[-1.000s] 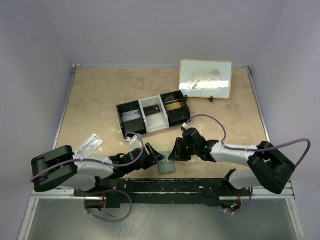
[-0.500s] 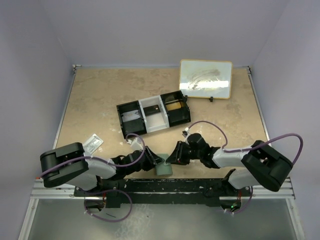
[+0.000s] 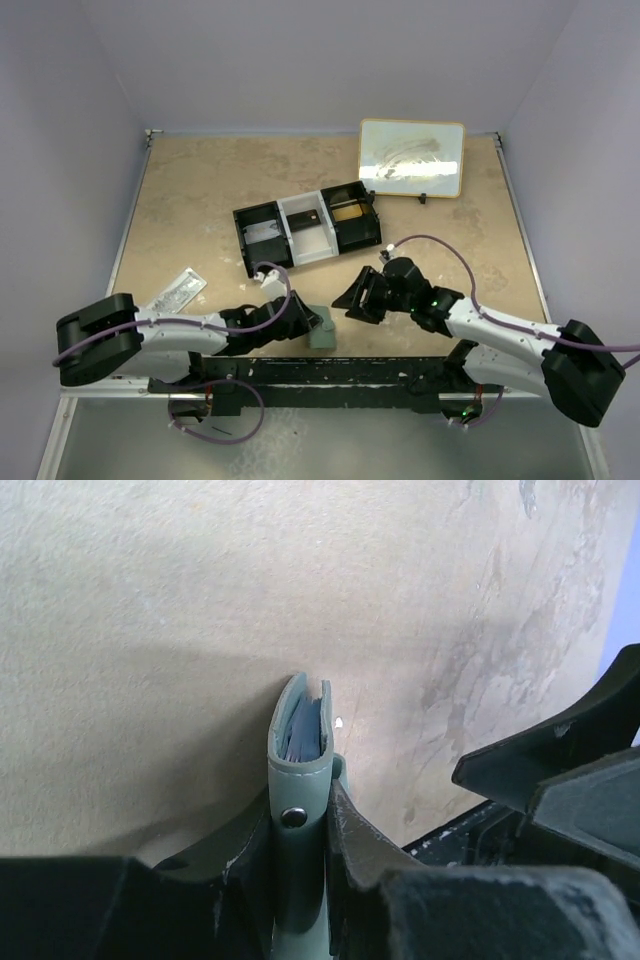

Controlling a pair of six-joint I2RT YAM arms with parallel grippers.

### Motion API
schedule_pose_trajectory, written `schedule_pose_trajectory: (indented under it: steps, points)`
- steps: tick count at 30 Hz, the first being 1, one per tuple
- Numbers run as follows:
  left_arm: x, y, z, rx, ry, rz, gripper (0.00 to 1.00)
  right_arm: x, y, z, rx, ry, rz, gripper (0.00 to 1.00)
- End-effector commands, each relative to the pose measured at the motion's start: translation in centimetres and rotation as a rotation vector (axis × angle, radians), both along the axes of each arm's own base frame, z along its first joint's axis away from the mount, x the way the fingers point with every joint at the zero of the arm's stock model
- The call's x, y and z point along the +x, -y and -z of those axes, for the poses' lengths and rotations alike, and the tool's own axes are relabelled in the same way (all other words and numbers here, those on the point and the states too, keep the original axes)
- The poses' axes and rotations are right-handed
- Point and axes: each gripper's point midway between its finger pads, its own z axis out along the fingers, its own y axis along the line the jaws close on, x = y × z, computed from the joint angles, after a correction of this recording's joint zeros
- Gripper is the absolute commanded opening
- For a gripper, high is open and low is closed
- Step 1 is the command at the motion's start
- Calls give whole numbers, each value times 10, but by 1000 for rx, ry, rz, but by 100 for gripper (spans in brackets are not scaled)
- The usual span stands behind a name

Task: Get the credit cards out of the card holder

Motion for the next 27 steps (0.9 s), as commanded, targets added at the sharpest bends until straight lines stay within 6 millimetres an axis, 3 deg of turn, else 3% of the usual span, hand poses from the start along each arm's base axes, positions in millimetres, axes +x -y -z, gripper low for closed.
schedule_pose_trajectory:
  steps: [1,7,21,27]
  points:
    - [12,-12,1,212,118,28,5,-2,-5,-6,41,-195,122,56]
    - [19,-11,-6,264,173,27,3,-11,-9,11,-4,-369,166,57]
    - [15,-6,-9,254,189,26,2,-1,-48,11,81,-458,121,58]
    - [15,-6,-10,243,183,-7,1,-17,-63,32,53,-545,102,55]
